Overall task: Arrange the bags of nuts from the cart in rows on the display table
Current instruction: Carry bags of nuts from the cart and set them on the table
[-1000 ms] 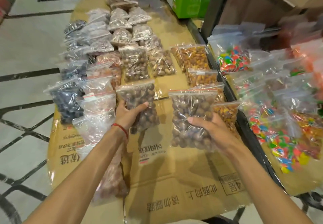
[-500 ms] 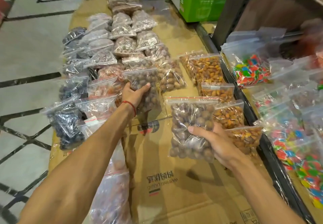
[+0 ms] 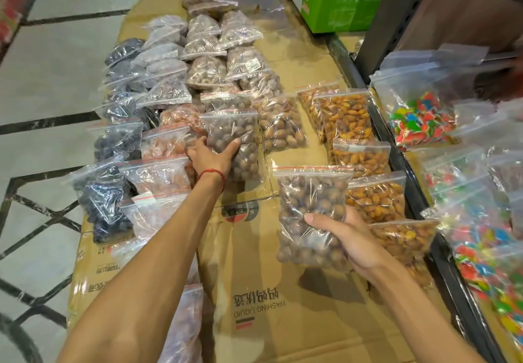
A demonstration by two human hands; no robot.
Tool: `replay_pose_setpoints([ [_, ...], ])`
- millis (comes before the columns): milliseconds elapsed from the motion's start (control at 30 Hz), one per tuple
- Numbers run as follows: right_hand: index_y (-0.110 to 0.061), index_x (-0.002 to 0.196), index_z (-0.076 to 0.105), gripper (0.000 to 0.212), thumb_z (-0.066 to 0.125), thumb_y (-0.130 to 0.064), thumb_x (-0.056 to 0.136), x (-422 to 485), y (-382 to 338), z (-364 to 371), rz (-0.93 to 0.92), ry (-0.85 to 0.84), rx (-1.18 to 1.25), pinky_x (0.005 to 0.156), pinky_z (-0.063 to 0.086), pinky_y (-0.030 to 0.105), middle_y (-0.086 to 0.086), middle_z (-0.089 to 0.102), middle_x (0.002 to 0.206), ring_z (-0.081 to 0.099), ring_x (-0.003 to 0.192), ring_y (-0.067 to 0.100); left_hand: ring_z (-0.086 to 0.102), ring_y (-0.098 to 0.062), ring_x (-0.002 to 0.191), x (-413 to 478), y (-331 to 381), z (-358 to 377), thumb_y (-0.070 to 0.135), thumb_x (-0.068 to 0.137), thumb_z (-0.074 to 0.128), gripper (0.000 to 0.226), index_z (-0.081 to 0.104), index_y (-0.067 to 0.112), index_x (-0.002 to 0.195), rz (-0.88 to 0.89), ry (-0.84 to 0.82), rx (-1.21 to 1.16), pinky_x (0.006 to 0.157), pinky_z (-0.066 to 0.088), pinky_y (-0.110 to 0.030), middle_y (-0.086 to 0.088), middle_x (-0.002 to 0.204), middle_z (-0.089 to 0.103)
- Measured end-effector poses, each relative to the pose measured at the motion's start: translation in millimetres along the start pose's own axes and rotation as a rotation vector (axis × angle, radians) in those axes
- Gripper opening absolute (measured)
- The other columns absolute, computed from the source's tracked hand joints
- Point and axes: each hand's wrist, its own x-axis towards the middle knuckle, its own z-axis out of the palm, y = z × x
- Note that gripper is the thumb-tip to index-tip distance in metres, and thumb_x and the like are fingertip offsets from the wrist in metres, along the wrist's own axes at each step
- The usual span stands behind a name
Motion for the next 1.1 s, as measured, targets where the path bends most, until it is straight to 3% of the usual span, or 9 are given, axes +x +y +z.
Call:
replay_pose_setpoints([
  [200,-0.014,0.128,0.066,0.069,0.092,-0.039,0.069,3.9,6.0,-8.8,0.043,-0.044,-0.041,0.112,0.050,0.046,0.001,0.081,0.116,0.076,0.112,0.018,0.038,-0.035,0.142,-30.9,-5.7,-11.9,0.041,0.085,0.081,0.091,0.032,0.013,0.156,0.133,-0.030,0.130,0.120,0.035,-0.047,-0.016,0.154,0.035],
  [367,-0.016,0.122,0.066,0.047,0.085,-0.025,0.080,10.2,8.3,-6.4,0.071,-0.053,-0.021,0.089,0.057,0.033,-0.002,0.083,0.105,0.079,0.096,0.012,0.045,-0.030,0.129,-87.5,-31.5,-37.2,0.030,0.096,0.067,0.061,0.043,0.009,0.148,0.473,-0.044,0.402,0.112,0.036,-0.033,-0.014,0.138,0.049],
  [467,-0.017,0.121,0.071,0.051,0.087,-0.035,0.076,23.8,10.8,-6.0,0.116,-0.040,0.026,0.095,0.058,0.044,0.002,0.082,0.112,0.076,0.107,0.024,0.049,-0.030,0.123,-123.7,-46.5,-53.4,0.027,0.100,0.059,0.050,0.046,0.009,0.145,0.643,0.000,0.583,0.109,0.045,-0.043,-0.012,0.136,0.053],
  [600,-0.019,0.102,0.077,0.013,0.080,-0.025,0.091,43.4,5.2,2.2,0.096,-0.083,-0.016,0.089,0.056,0.045,-0.002,0.083,0.093,0.074,0.092,0.026,0.055,-0.033,0.118,-156.0,-70.5,-66.1,0.030,0.099,0.061,0.044,0.058,0.006,0.136,0.793,0.046,0.735,0.099,0.050,-0.046,-0.012,0.132,0.059],
  [767,-0.011,0.133,0.069,0.053,0.085,-0.031,0.087,69.7,-6.7,24.4,0.004,-0.207,-0.088,0.101,0.058,0.047,0.008,0.078,0.123,0.075,0.114,0.026,0.054,-0.032,0.129,-181.2,-81.1,-85.0,0.046,0.098,0.053,0.050,0.060,0.013,0.135,0.818,0.035,0.988,0.100,0.049,-0.046,-0.008,0.134,0.062],
  [833,-0.008,0.133,0.067,0.048,0.082,-0.026,0.091,78.0,-12.4,35.5,-0.017,-0.209,-0.115,0.092,0.063,0.036,0.008,0.079,0.121,0.077,0.105,0.016,0.053,-0.031,0.131,-188.1,-82.3,-89.0,0.049,0.098,0.052,0.051,0.061,0.014,0.135,0.824,0.042,1.037,0.101,0.047,-0.045,-0.007,0.135,0.062],
  [933,-0.012,0.124,0.069,0.026,0.074,-0.016,0.098,91.3,-20.9,51.9,-0.070,-0.245,-0.181,0.072,0.057,0.013,-0.001,0.079,0.112,0.076,0.090,-0.001,0.053,-0.030,0.131,-194.2,-83.5,-91.0,0.052,0.098,0.051,0.051,0.059,0.016,0.134,0.822,0.049,1.081,0.101,0.046,-0.045,-0.006,0.133,0.063],
  [1033,-0.014,0.122,0.067,0.026,0.076,-0.021,0.098,106.4,-23.6,68.0,-0.103,-0.279,-0.229,0.073,0.055,0.011,0.000,0.077,0.117,0.075,0.092,-0.003,0.053,-0.029,0.131,-197.1,-84.0,-91.4,0.053,0.100,0.047,0.053,0.059,0.016,0.135,0.796,0.050,1.111,0.102,0.045,-0.044,-0.006,0.134,0.063],
  [1100,-0.019,0.116,0.064,0.024,0.078,-0.025,0.097,113.4,-21.5,78.1,-0.101,-0.281,-0.252,0.081,0.058,0.017,-0.003,0.075,0.115,0.073,0.098,0.003,0.054,-0.029,0.130,-198.5,-85.3,-90.6,0.054,0.100,0.045,0.054,0.059,0.016,0.135,0.790,0.042,1.119,0.103,0.044,-0.044,-0.005,0.133,0.063],
])
